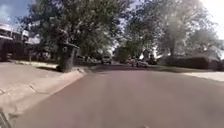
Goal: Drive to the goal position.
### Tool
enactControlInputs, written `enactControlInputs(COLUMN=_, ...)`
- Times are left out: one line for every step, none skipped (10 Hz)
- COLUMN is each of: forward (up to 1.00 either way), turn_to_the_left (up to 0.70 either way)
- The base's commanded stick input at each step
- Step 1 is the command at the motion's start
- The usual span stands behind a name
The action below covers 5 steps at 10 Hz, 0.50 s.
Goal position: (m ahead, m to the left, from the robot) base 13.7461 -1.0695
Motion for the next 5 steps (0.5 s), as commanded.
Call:
enactControlInputs(forward=1.0, turn_to_the_left=0.0)
enactControlInputs(forward=1.0, turn_to_the_left=0.0)
enactControlInputs(forward=1.0, turn_to_the_left=0.0)
enactControlInputs(forward=1.0, turn_to_the_left=0.0)
enactControlInputs(forward=1.0, turn_to_the_left=0.0)
